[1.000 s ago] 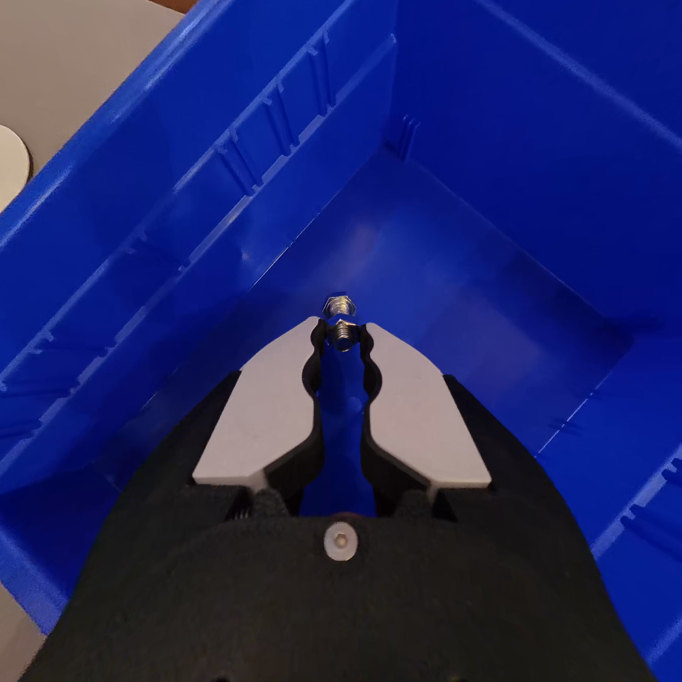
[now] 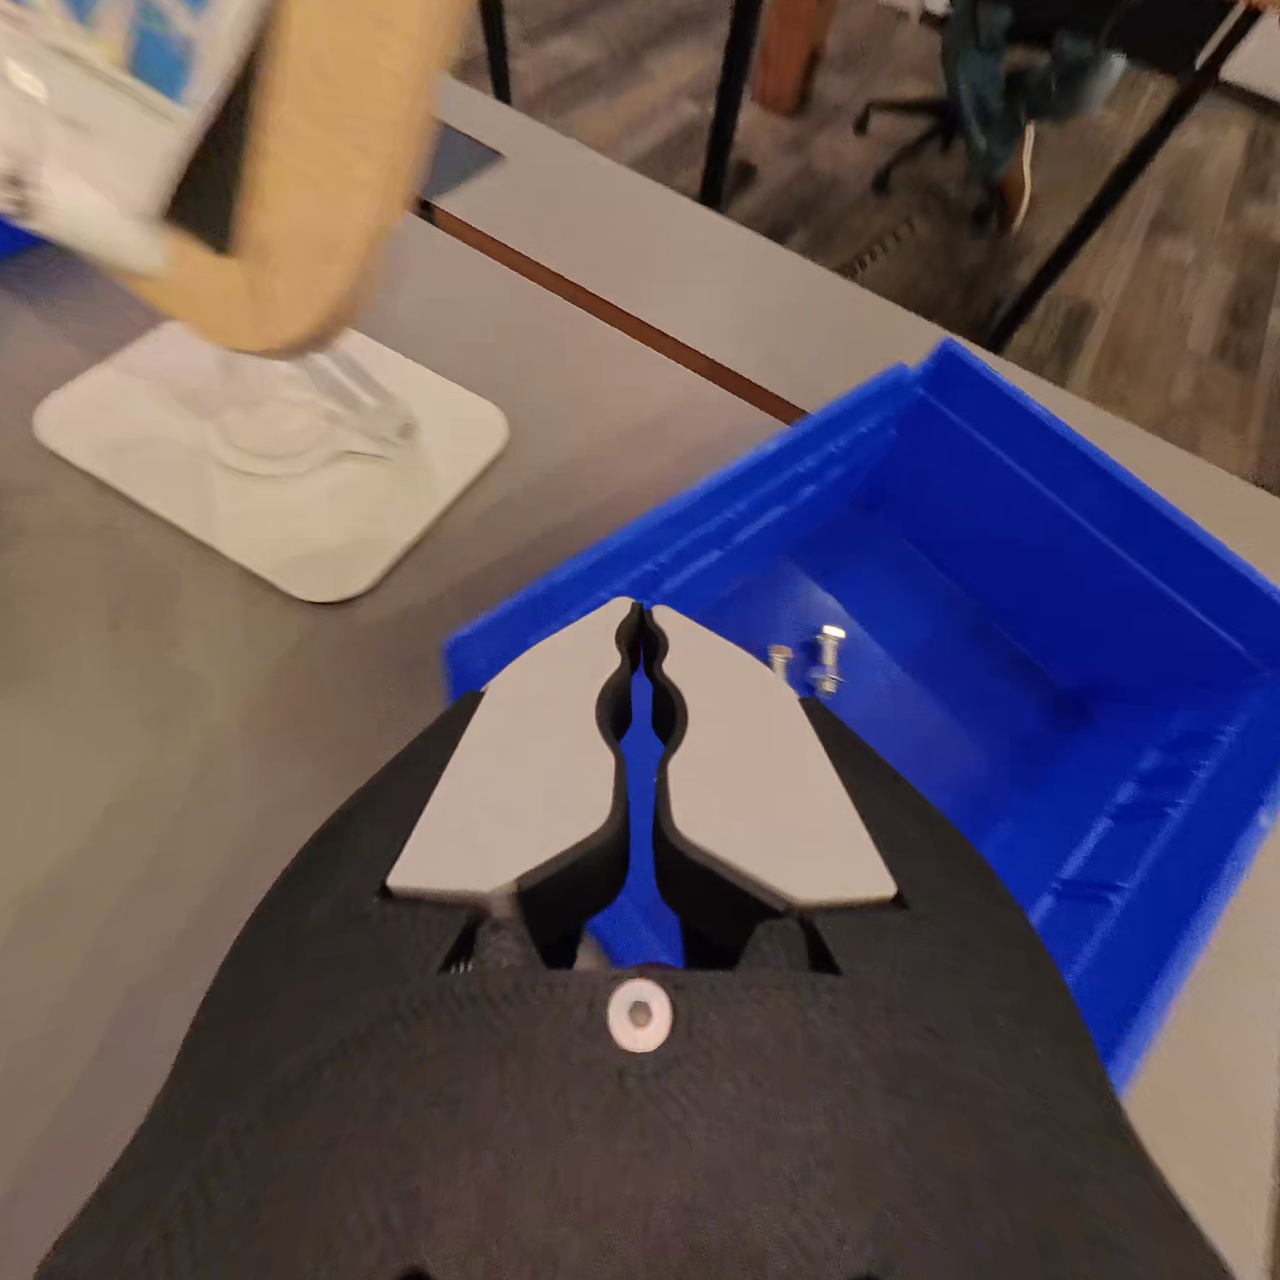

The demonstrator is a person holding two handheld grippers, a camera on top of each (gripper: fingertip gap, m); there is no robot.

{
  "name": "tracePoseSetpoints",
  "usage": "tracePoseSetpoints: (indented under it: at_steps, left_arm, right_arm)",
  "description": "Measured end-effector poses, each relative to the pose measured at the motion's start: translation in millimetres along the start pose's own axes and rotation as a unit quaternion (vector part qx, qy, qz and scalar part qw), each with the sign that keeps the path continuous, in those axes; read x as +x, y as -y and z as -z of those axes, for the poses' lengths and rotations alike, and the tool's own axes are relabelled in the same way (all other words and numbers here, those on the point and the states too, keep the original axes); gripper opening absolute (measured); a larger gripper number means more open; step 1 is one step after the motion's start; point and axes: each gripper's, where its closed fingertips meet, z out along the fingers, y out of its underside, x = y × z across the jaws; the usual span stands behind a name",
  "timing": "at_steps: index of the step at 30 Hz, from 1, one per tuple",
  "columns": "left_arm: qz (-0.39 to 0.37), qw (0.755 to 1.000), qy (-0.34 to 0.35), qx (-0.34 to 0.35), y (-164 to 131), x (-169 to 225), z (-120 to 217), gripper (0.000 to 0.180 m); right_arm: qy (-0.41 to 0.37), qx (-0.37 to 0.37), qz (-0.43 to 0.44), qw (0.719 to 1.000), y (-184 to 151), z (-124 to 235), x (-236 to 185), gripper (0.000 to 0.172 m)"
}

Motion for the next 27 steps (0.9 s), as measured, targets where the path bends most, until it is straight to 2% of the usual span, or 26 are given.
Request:
tracePoseSetpoints:
  at_steps: [1, 4, 6, 9, 13, 17, 19, 23, 25, 27]
  left_arm:
    - [0.000, 1.000, 0.000, 0.002, 0.1, 0.2, 0.9, 0.000]
    - [0.008, 1.000, 0.005, 0.018, 3.6, 0.0, 7.2, 0.000]
    - [0.011, 1.000, 0.012, 0.020, 5.3, -1.5, 11.9, 0.000]
    - [0.001, 0.999, 0.027, 0.022, 10.1, -2.2, 22.6, 0.000]
    - [0.003, 0.997, 0.077, 0.005, 10.7, -13.5, 52.0, 0.019]
    - [-0.011, 0.982, 0.187, -0.025, 11.8, -46.9, 118.9, 0.022]
    - [-0.005, 0.961, 0.265, -0.082, -0.1, -75.9, 165.8, 0.021]
    - [0.090, 0.913, 0.367, -0.153, -35.6, -129.2, 254.2, 0.019]
    - [0.161, 0.895, 0.371, -0.188, -68.9, -148.0, 274.7, 0.019]
    - [0.222, 0.875, 0.368, -0.222, -105.1, -162.7, 281.8, 0.019]
  right_arm:
    - [0.014, 0.012, 0.008, 1.000, 0.8, 2.0, -18.8, 0.000]
    - [0.060, 0.037, 0.055, 0.996, -2.0, -0.6, -75.0, 0.000]
    - [0.124, 0.072, 0.064, 0.988, -1.0, -7.9, -116.2, 0.000]
    - [0.170, 0.063, 0.118, 0.976, -10.9, -26.4, -160.4, 0.000]
    - [0.200, 0.043, 0.186, 0.961, -21.1, -38.5, -190.2, 0.000]
    - [0.224, 0.046, 0.178, 0.957, -24.2, -41.3, -199.1, 0.000]
    - [0.227, 0.050, 0.181, 0.956, -23.9, -40.9, -200.8, 0.000]
    - [0.235, 0.051, 0.179, 0.954, -24.4, -41.2, -203.8, 0.000]
    - [0.237, 0.048, 0.180, 0.954, -26.3, -42.6, -204.9, 0.000]
    - [0.239, 0.044, 0.179, 0.953, -28.4, -44.2, -205.8, 0.000]
